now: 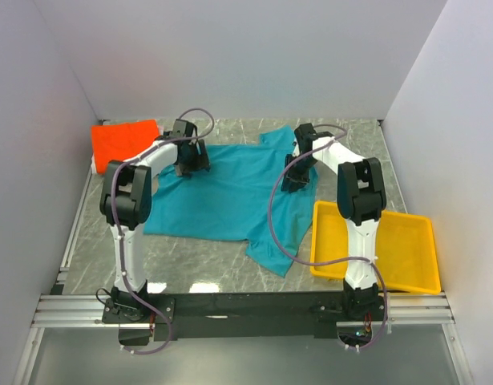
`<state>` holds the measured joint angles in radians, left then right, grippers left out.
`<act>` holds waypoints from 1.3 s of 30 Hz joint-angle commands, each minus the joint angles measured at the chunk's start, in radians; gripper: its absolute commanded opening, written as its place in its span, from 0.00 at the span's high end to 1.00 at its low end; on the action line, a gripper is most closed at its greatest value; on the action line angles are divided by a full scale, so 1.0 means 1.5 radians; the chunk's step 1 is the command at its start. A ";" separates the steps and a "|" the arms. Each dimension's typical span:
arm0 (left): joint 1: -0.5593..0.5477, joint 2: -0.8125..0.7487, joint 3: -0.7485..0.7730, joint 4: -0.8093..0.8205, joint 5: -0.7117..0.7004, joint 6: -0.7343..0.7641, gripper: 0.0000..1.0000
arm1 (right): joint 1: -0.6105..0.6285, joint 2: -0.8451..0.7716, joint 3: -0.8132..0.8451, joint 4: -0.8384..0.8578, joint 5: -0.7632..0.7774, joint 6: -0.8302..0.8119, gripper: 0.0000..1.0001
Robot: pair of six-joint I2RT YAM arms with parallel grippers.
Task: Fold and stack the t-shirts
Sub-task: Flatten the tshirt out
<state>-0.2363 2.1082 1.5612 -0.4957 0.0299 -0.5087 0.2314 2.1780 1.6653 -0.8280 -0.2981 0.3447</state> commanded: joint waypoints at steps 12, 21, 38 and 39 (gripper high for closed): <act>-0.004 0.163 0.228 -0.050 0.052 0.016 0.21 | -0.043 0.120 0.222 -0.096 0.032 -0.006 0.59; -0.010 0.021 0.242 -0.019 0.018 0.007 0.19 | -0.044 0.086 0.231 -0.095 0.011 -0.030 0.59; 0.015 -0.397 -0.307 0.021 -0.089 -0.080 0.37 | -0.031 -0.027 0.179 -0.109 0.020 -0.040 0.59; 0.028 -0.409 -0.329 0.024 -0.092 -0.088 0.38 | -0.028 -0.040 0.170 -0.109 0.016 -0.040 0.59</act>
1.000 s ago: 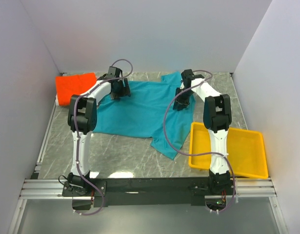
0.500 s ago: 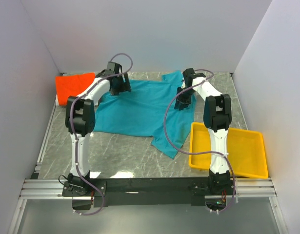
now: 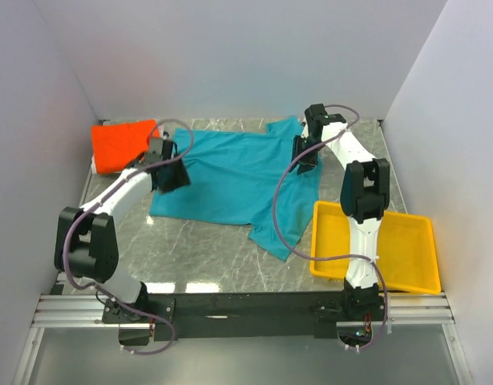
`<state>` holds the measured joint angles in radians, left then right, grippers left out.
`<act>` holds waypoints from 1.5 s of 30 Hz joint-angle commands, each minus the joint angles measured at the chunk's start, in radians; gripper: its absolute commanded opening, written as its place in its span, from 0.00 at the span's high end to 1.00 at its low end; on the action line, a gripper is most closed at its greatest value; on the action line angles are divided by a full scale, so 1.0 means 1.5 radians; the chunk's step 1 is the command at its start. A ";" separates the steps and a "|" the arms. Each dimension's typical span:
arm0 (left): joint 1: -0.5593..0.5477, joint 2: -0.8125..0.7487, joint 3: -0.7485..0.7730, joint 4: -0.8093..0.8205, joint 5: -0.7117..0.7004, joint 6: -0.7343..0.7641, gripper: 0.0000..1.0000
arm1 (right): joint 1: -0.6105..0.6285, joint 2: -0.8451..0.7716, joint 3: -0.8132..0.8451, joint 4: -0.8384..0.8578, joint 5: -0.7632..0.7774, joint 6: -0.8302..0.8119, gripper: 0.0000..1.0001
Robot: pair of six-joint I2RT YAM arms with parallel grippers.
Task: Fold and stack the t-shirts
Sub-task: Flatten the tshirt out
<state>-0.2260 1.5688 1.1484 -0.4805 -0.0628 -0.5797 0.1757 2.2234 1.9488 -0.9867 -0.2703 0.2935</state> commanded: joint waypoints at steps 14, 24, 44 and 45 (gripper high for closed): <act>0.149 -0.092 -0.175 -0.011 -0.022 0.012 0.53 | 0.023 -0.122 -0.083 0.007 0.008 -0.001 0.59; 0.177 -0.071 -0.217 0.025 -0.017 0.019 0.57 | 0.022 -0.151 -0.126 0.016 0.013 -0.004 0.59; 0.193 0.007 -0.207 0.078 -0.005 0.011 0.63 | 0.023 -0.165 -0.144 0.017 0.015 -0.009 0.59; 0.196 0.010 -0.208 0.080 -0.004 0.012 0.67 | 0.023 -0.167 -0.146 0.018 0.015 -0.008 0.59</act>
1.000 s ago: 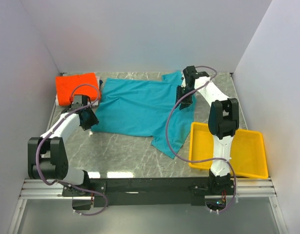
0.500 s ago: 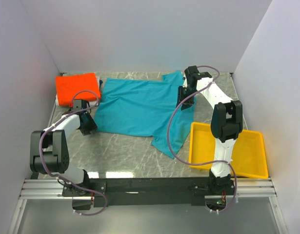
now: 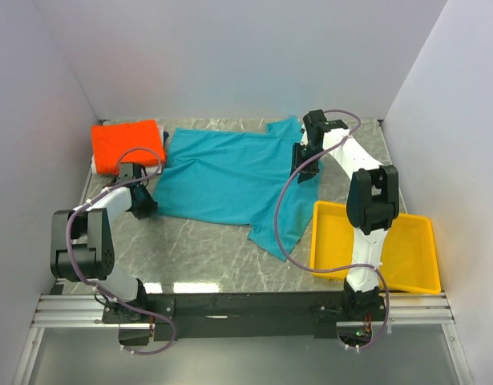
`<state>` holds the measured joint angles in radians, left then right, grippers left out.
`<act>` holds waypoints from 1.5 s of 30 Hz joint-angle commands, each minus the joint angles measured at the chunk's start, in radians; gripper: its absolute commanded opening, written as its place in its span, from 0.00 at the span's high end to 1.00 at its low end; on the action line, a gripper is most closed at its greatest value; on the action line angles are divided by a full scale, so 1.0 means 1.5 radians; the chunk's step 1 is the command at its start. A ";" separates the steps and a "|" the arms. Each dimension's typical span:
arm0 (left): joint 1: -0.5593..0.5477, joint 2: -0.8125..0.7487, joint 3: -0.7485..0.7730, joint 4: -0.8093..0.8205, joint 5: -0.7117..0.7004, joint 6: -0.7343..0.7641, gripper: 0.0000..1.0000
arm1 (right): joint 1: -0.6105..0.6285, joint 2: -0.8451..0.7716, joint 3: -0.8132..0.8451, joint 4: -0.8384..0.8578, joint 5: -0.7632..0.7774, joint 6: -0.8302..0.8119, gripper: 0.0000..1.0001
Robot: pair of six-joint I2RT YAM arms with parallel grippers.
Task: Fold and stack the t-shirts
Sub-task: Flatten the tshirt out
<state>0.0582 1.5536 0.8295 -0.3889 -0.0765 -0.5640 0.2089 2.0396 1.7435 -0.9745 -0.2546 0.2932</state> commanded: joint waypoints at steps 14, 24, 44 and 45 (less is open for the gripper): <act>0.006 0.058 0.006 0.039 0.045 0.018 1.00 | 0.095 -0.165 -0.141 0.000 0.008 -0.021 0.59; 0.006 0.049 0.004 0.034 0.071 0.028 1.00 | 0.199 -0.289 -0.401 0.053 0.023 0.042 0.64; 0.006 0.042 -0.003 0.024 0.096 0.047 1.00 | 0.310 -0.276 -0.526 0.125 0.034 0.136 0.60; 0.007 0.041 -0.002 0.024 0.096 0.049 1.00 | 0.311 -0.274 -0.527 0.125 0.037 0.142 0.60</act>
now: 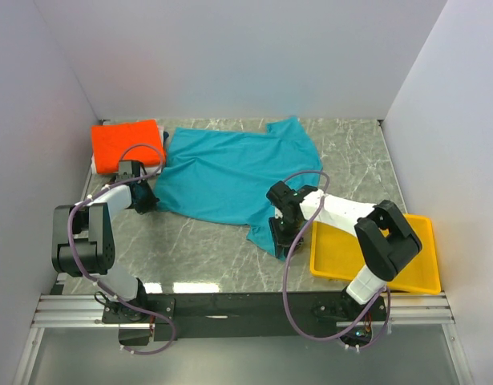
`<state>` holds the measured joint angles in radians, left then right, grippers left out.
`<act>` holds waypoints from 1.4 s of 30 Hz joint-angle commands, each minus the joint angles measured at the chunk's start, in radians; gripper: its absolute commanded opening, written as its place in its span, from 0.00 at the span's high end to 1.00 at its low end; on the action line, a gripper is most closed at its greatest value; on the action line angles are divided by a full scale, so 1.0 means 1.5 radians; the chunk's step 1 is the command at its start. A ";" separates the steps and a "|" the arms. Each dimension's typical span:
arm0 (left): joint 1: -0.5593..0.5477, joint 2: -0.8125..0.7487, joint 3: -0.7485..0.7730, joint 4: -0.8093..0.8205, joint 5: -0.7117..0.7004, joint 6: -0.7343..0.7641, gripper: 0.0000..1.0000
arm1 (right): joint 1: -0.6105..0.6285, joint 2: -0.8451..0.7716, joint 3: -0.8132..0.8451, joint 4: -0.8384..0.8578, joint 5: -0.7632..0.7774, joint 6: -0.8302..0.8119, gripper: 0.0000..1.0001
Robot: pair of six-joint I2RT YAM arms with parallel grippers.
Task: Fold and stack the t-shirts
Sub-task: Flatten the tshirt out
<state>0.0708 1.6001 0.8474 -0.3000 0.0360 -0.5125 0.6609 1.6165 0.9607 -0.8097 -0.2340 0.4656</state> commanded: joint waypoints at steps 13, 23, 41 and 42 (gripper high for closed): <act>0.000 0.012 -0.021 -0.031 0.038 0.036 1.00 | 0.042 0.040 0.005 0.002 0.071 0.082 0.57; 0.001 0.018 -0.015 -0.030 0.049 0.042 1.00 | 0.051 0.058 0.005 0.003 0.064 0.097 0.60; 0.007 -0.039 -0.018 -0.101 0.015 -0.002 1.00 | 0.085 0.004 0.005 -0.065 0.000 0.063 1.00; 0.009 -0.047 -0.023 -0.108 0.017 -0.012 1.00 | 0.087 -0.006 0.013 -0.075 -0.004 0.061 1.00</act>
<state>0.0753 1.5826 0.8410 -0.3485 0.0811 -0.4942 0.7750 1.6772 0.9554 -0.8425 -0.2131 0.5789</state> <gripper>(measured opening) 0.013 0.010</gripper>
